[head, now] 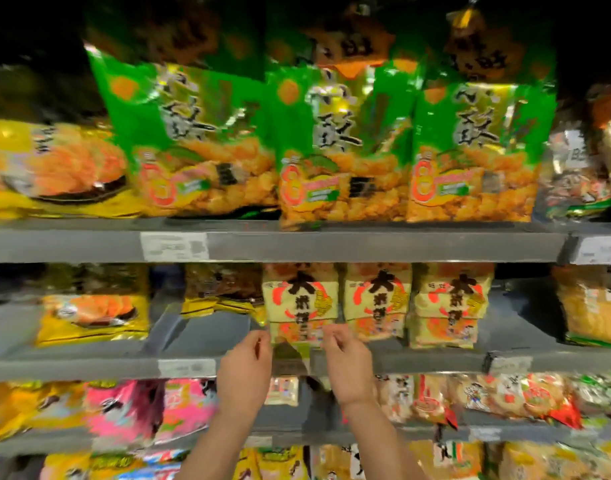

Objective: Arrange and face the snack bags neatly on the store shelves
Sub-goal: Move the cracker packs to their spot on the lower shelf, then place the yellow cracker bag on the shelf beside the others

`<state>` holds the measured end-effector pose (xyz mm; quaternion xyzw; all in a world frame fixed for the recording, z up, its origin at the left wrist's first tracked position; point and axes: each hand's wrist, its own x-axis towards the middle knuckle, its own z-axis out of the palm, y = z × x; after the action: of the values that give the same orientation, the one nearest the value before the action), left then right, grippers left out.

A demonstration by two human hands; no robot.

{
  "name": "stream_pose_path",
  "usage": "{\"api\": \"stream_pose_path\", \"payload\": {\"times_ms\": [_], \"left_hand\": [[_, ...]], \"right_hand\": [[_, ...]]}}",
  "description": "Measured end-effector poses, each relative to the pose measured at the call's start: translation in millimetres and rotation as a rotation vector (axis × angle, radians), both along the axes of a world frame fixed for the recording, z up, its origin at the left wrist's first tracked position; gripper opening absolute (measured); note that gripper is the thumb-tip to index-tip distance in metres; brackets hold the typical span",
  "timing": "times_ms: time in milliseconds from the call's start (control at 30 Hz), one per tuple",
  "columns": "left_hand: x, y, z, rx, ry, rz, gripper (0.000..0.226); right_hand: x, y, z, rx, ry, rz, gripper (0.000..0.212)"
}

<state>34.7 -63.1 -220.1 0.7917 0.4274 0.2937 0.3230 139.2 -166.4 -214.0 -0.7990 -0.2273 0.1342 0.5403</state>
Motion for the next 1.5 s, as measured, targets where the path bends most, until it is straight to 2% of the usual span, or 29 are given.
{"api": "stream_pose_path", "payload": {"times_ms": [133,333,533,667,733,833,933,1000,1033,1133,1200,1300,1400,1500], "left_hand": [[-63,57,0,0.0,0.004,0.075,0.03],[-155,173,4,0.066,0.088,0.201,0.021],[-205,270,-7,-0.06,0.149,0.207,0.075],[-216,308,-20,-0.128,0.133,0.176,0.087],[-213,320,-22,-0.143,0.118,0.164,0.088],[-199,332,-17,-0.166,0.162,0.26,0.09],[-182,341,-9,-0.322,0.122,0.303,0.091],[-175,345,-10,-0.419,0.12,0.272,0.093],[-174,347,-13,-0.441,0.142,0.257,0.095],[-179,346,-17,-0.455,0.198,0.245,0.101],[-183,343,-14,-0.434,0.153,0.215,0.098],[-190,335,-3,-0.41,0.033,0.207,0.074],[-200,324,4,-0.38,0.023,0.225,0.076],[-212,312,12,-0.373,-0.02,0.239,0.06]], "right_hand": [[-60,61,9,0.026,-0.024,0.103,0.018],[-151,168,10,0.003,0.089,0.205,0.029],[-209,250,-7,-0.068,0.181,0.332,0.018],[-224,268,-12,-0.121,0.269,0.365,0.033],[-226,268,-14,-0.089,0.343,0.326,0.022],[-219,270,-25,-0.141,0.264,0.254,0.027],[-214,271,-30,-0.267,0.182,0.265,0.009],[-213,269,-28,-0.252,0.192,0.229,0.006],[-214,268,-27,-0.204,0.22,0.209,0.009],[-217,264,-25,-0.103,0.287,0.192,0.037],[-218,261,-25,-0.08,0.275,0.205,0.042],[-219,261,-29,-0.063,0.243,0.185,0.042],[-221,259,-28,-0.001,0.265,0.173,0.037],[-216,252,-25,0.034,0.256,0.167,0.027]]}}
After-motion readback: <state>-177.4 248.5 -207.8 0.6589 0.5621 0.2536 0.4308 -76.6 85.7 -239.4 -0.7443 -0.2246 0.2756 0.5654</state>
